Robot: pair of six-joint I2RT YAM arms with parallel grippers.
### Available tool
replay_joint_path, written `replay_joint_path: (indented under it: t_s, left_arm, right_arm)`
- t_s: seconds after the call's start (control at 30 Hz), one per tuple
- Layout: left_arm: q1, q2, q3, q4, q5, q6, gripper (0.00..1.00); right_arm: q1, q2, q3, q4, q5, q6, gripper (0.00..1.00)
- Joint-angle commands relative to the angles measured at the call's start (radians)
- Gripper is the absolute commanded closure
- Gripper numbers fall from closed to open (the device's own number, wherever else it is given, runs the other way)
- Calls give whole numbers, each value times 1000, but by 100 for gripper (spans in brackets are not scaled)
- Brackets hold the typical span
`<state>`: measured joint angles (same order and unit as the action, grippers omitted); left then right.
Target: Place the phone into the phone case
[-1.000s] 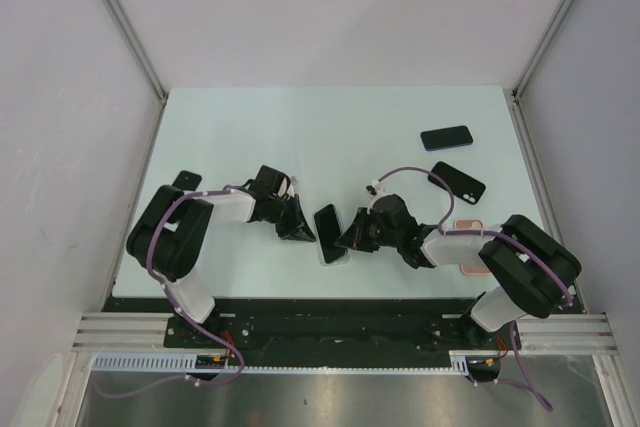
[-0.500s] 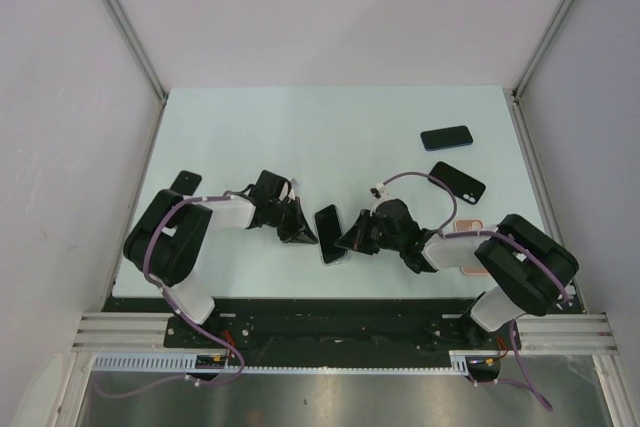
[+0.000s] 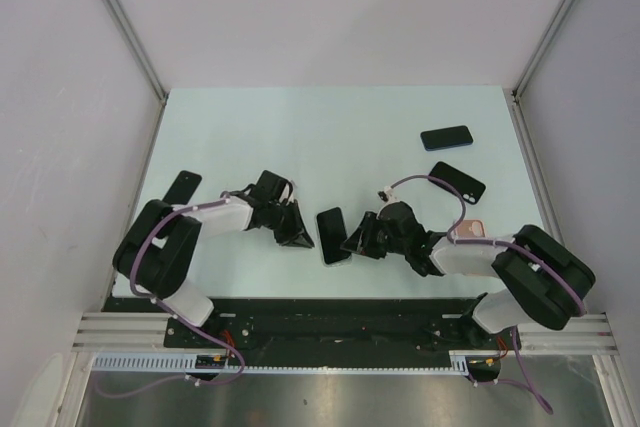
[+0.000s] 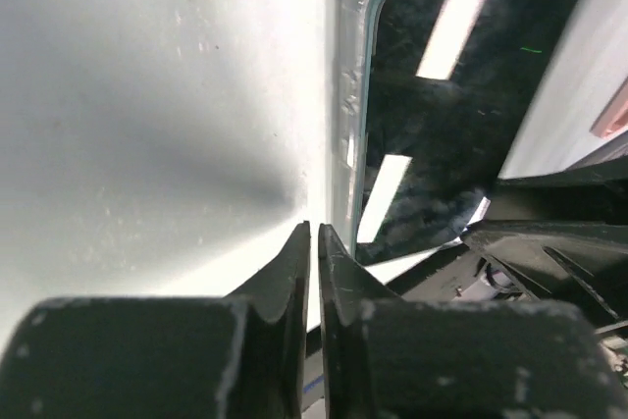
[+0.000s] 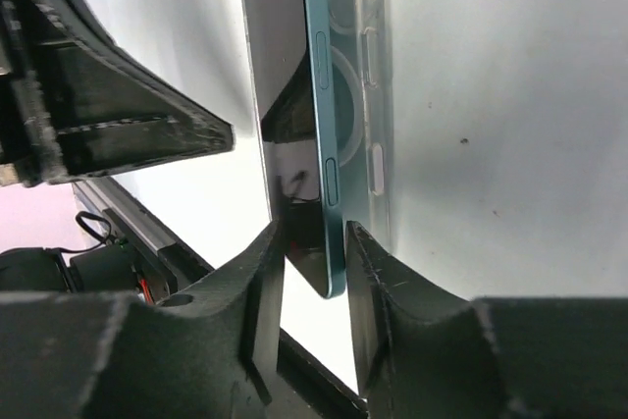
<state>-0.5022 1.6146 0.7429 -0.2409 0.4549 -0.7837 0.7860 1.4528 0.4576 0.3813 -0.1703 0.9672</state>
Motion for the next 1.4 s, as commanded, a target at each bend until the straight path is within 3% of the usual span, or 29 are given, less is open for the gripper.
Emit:
replay_joint_path:
  t_s: [0.0, 0.13, 0.23, 0.33, 0.53, 0.8, 1.37]
  left_arm:
    - [17, -108, 55, -75, -53, 37, 83]
    - [22, -185, 70, -100, -127, 47, 46]
    - [21, -185, 82, -92, -131, 66, 38]
    - [22, -159, 96, -86, -125, 74, 37]
    - [22, -78, 114, -38, -75, 75, 42]
    - [19, 33, 144, 24, -9, 75, 46]
    - [-12, 159, 168, 64, 30, 83, 52]
  right_arm:
    - [-5, -83, 4, -104, 57, -22, 63]
    - [-22, -101, 9, -174, 65, -44, 53]
    - [-24, -159, 10, -226, 92, -64, 48]
    - [-30, -222, 15, -271, 126, -87, 43]
    - [-96, -221, 18, -236, 69, -146, 44]
    - [-140, -100, 41, -104, -72, -199, 64]
    - [-97, 64, 85, -4, -118, -220, 78]
